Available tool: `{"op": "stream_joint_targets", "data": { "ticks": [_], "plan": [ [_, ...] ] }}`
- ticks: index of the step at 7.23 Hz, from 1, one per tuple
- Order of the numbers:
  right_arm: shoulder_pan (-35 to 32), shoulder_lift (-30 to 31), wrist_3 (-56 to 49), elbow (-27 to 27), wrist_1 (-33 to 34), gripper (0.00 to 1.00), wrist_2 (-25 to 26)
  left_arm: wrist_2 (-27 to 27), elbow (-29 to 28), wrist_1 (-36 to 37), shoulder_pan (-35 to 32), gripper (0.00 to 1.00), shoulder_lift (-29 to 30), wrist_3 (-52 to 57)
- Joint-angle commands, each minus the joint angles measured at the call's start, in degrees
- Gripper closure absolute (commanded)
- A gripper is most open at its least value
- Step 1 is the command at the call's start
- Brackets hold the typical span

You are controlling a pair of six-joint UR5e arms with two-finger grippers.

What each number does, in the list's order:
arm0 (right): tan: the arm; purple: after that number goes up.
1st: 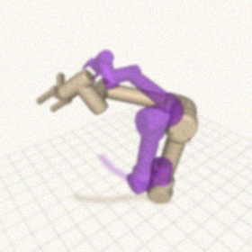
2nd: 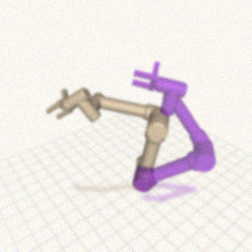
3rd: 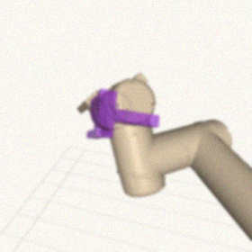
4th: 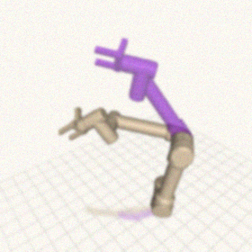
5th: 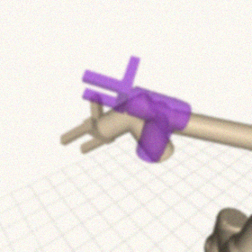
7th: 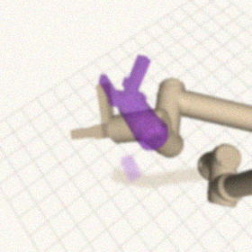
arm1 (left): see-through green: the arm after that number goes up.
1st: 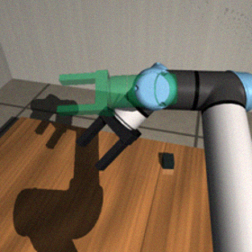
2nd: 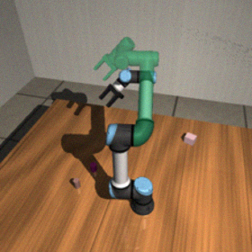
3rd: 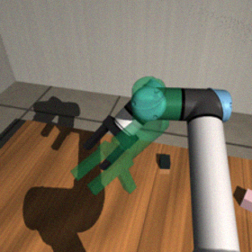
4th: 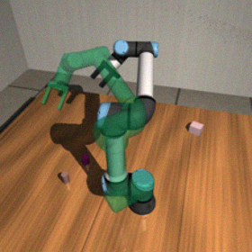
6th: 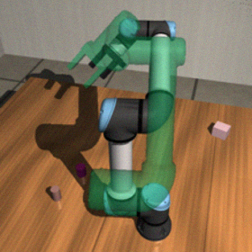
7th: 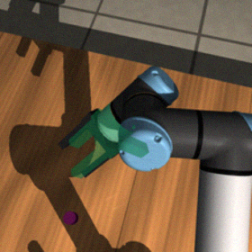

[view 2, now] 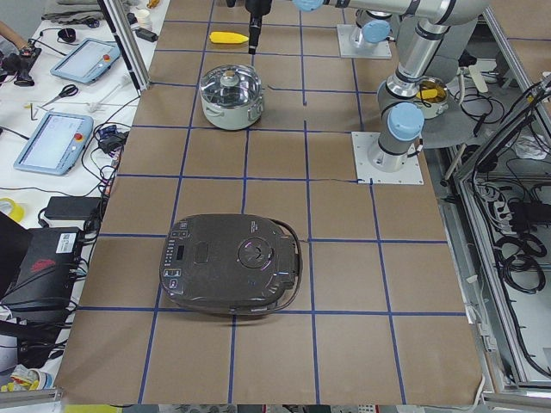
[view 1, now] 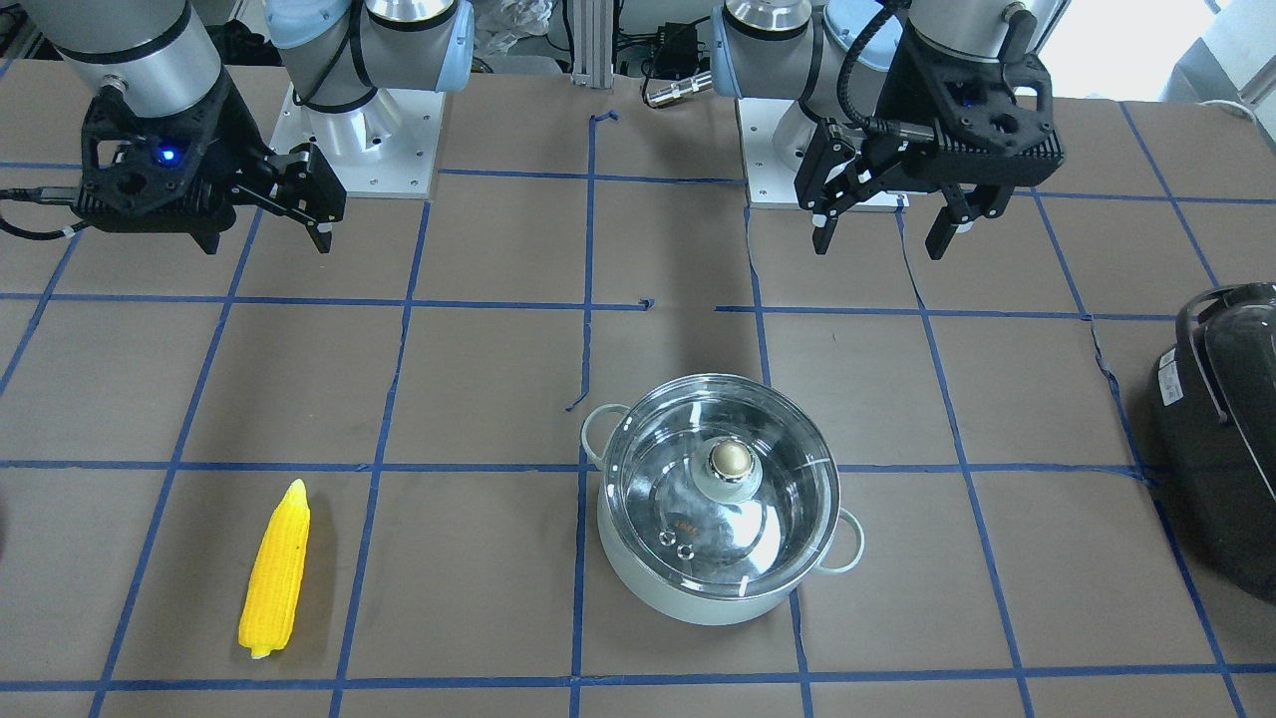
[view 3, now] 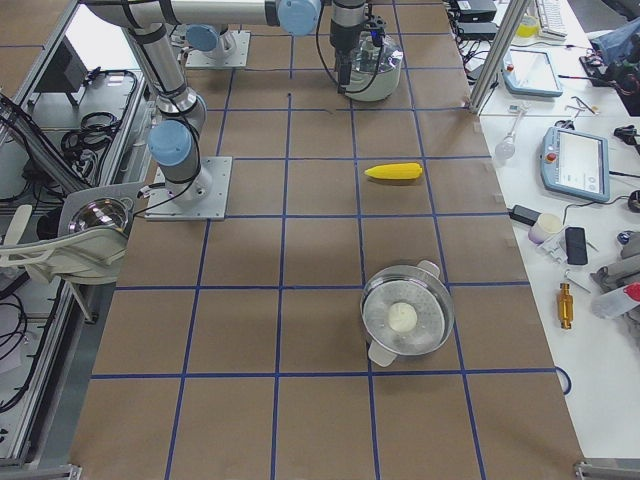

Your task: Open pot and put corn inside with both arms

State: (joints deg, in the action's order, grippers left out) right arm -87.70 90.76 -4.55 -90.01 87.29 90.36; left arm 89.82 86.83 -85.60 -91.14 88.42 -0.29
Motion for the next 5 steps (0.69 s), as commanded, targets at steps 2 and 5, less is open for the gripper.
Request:
{"op": "stream_joint_targets", "data": {
  "ticks": [2, 5],
  "plan": [
    [-0.10, -0.06, 0.59, -0.08, -0.11, 0.00, -0.35, -0.09, 0.18, 0.08, 0.00, 0.00, -0.09, -0.15],
    [-0.19, -0.15, 0.59, -0.08, -0.02, 0.00, -0.53, -0.09, 0.18, 0.08, -0.01, 0.00, 0.17, -0.15]
  ]
}}
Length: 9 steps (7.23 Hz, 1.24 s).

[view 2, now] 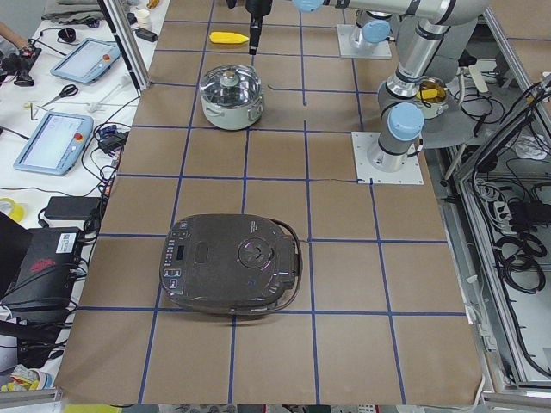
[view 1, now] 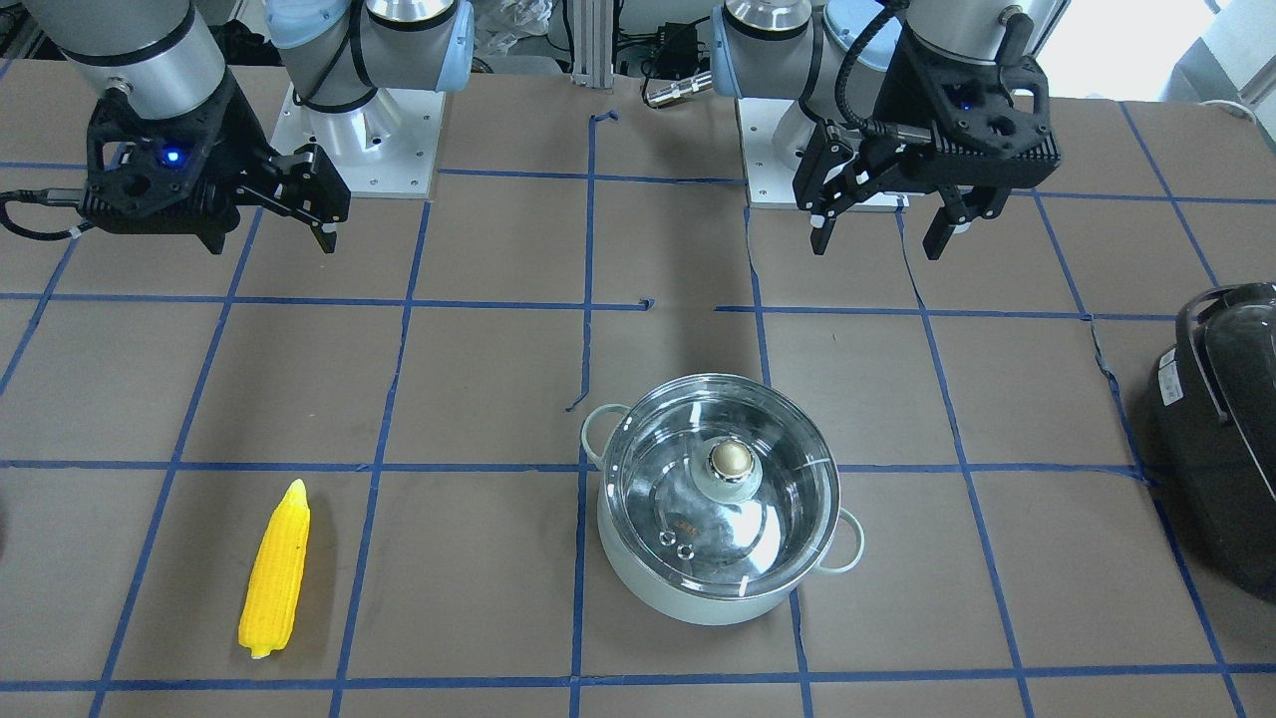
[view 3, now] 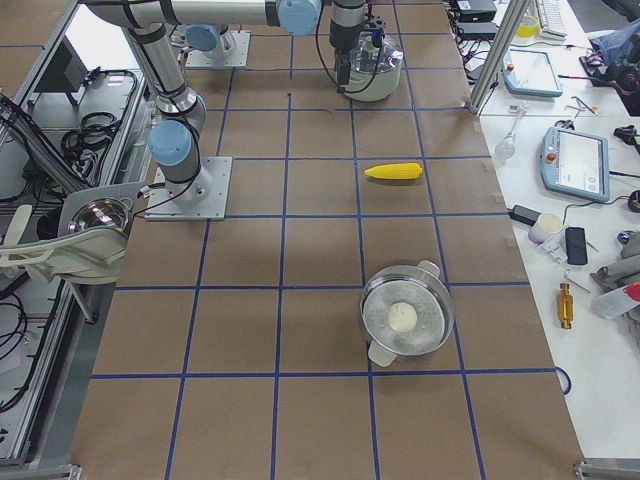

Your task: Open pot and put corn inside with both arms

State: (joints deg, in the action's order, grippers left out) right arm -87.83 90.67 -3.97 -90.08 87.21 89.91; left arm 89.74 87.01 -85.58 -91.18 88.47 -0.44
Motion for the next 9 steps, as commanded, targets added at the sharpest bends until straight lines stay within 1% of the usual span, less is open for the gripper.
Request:
{"op": "stream_joint_targets", "data": {
  "ticks": [1, 2, 3, 4, 5, 6, 7, 9],
  "plan": [
    [-0.06, -0.06, 0.02, -0.01, 0.07, 0.00, 0.00, 0.09, -0.43, 1.19, -0.05, 0.07, 1.69, 0.08],
    [-0.06, -0.06, 0.02, -0.01, 0.07, 0.00, 0.00, -0.09, -0.87, 3.12, -1.62, 0.08, 3.01, -0.96],
    [-0.06, -0.06, 0.02, -0.01, 0.33, 0.00, 0.00, -0.78, -0.79, 6.09, -3.37, 0.05, 5.46, -4.36],
    [-0.06, -0.06, 0.02, -0.01, 0.33, 0.00, 0.18, -2.53, -0.79, 10.30, -4.43, 0.05, 9.31, -5.44],
    [-0.06, -0.06, 0.10, -0.10, 0.51, 0.00, 0.18, -2.37, -0.88, 12.60, -5.31, 0.05, 12.14, -5.10],
    [-0.06, -0.14, 0.10, -0.10, 0.86, 0.00, 0.35, -2.29, -0.79, 13.41, -5.41, 0.06, 14.60, -4.75],
    [-0.06, -0.32, 0.10, -0.10, 0.69, 0.00, 0.18, -2.37, -0.35, 16.55, -5.50, 0.06, 17.15, -5.18],
    [0.29, -1.54, -0.60, -0.10, 0.60, 0.00, 0.53, -1.94, -0.26, 17.72, -6.54, 0.07, 20.24, -5.45]
  ]
}}
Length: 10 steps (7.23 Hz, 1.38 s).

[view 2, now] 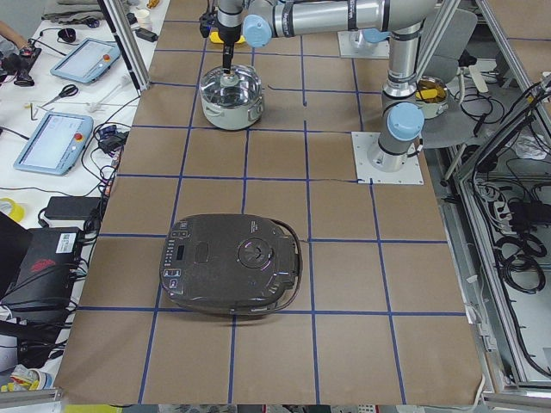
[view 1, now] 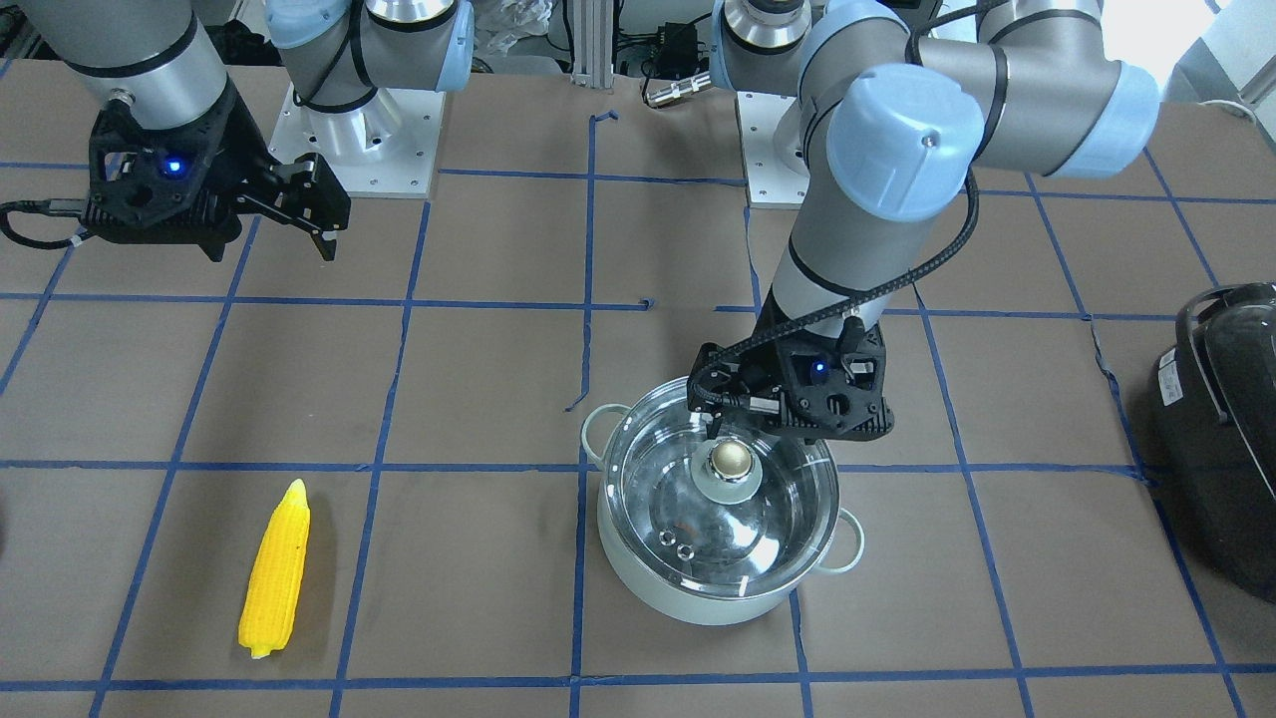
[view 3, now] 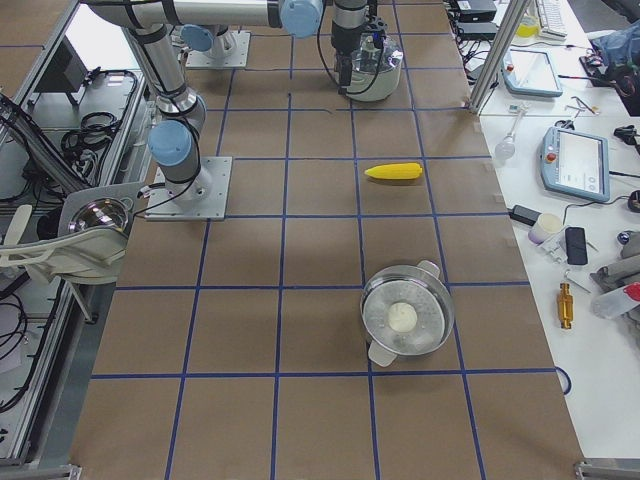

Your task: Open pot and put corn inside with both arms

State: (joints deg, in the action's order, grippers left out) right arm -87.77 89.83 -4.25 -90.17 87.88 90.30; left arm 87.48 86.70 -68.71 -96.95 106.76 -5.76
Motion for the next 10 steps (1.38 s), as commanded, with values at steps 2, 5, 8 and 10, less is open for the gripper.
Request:
{"op": "stream_joint_targets", "data": {
  "ticks": [2, 5, 8, 10],
  "plan": [
    [1.89, -3.50, -0.58, 0.26, 2.37, 0.00, 0.06, 0.41, 0.05, 3.75, -1.74, 0.07, 3.71, -3.10],
    [5.32, -8.70, -4.00, 0.00, 9.05, 0.00, 0.06, 0.76, 0.13, 3.76, -2.01, 0.07, 4.86, -2.41],
    [5.42, -18.70, -4.10, 0.09, 23.19, 0.00, -0.30, 0.76, 0.22, 3.76, -2.01, 0.16, 5.21, -2.33],
    [5.42, -24.93, -5.14, -0.44, 31.86, 0.00, 0.14, 0.76, 0.49, 3.76, -1.93, 0.49, 5.04, -2.41]
  ]
}}
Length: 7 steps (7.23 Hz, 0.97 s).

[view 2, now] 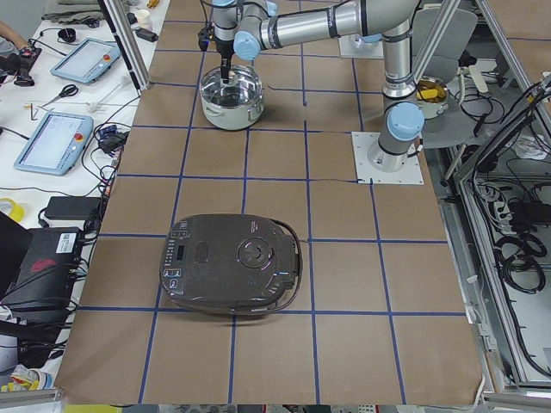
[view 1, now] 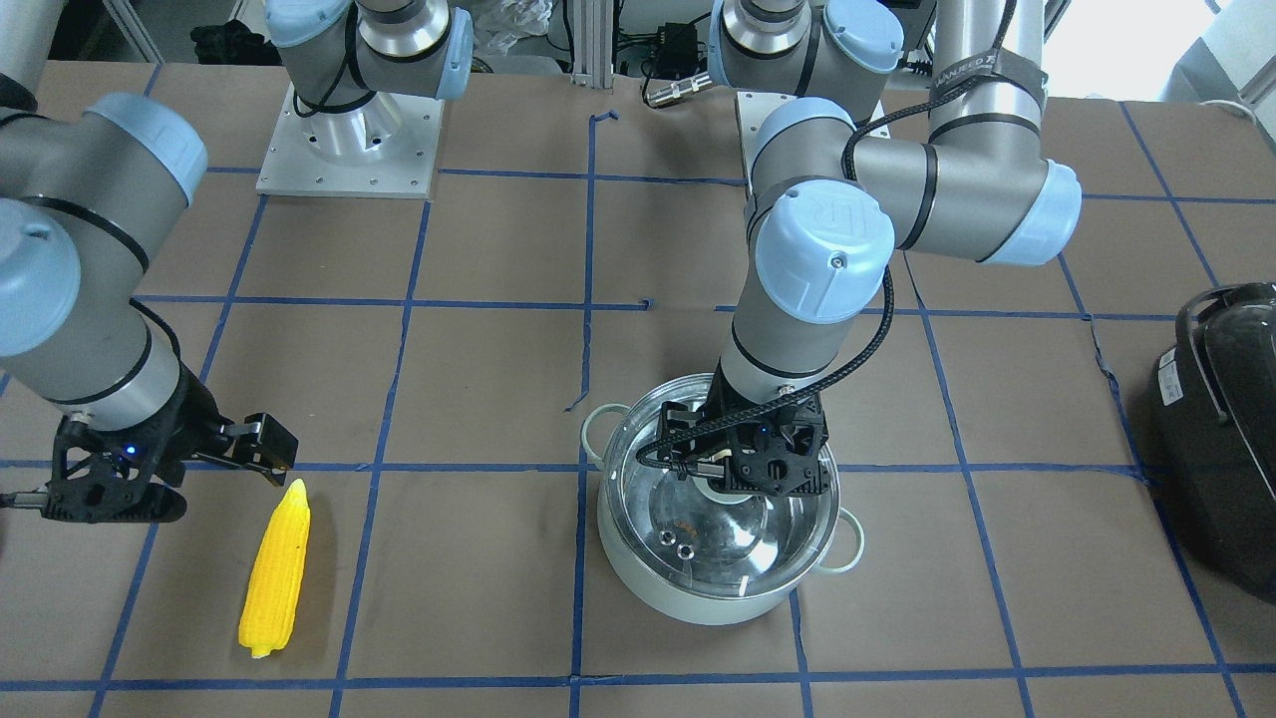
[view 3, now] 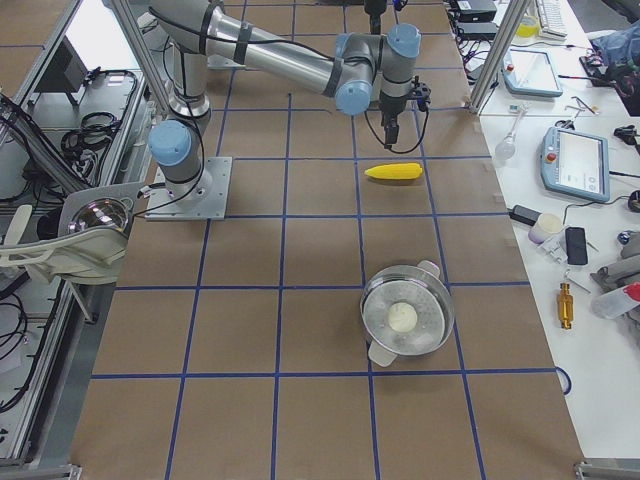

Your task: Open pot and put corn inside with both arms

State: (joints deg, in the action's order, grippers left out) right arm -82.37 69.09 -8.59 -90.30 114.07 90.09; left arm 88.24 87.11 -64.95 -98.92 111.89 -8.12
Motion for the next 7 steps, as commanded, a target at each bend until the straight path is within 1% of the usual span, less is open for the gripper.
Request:
{"op": "stream_joint_targets", "data": {
  "ticks": [1, 2, 3, 5, 7],
  "plan": [
    [0.01, -6.66, -2.03, -1.10, 9.20, 0.00, 0.44, 0.00, 0.17, 0.00, 0.04, 0.67, -0.09, -0.06],
    [0.19, -7.47, -2.05, -1.89, 9.50, 0.00, 0.44, 0.00, 0.26, -0.09, -0.05, 0.77, 0.00, 0.03],
    [0.19, -8.09, -1.87, -2.60, 9.94, 0.00, 0.44, -0.09, -0.18, -0.17, 0.04, 0.90, -0.35, -0.14],
    [0.19, -10.11, -1.69, -3.04, 11.26, 0.00, 0.26, -0.09, -1.50, -1.75, 0.91, 0.91, -2.54, -0.06],
    [0.19, -12.39, -1.61, -2.52, 11.35, 0.00, 0.44, -0.18, -3.60, -7.09, 5.64, 0.91, -5.00, 0.12]
  ]
}}
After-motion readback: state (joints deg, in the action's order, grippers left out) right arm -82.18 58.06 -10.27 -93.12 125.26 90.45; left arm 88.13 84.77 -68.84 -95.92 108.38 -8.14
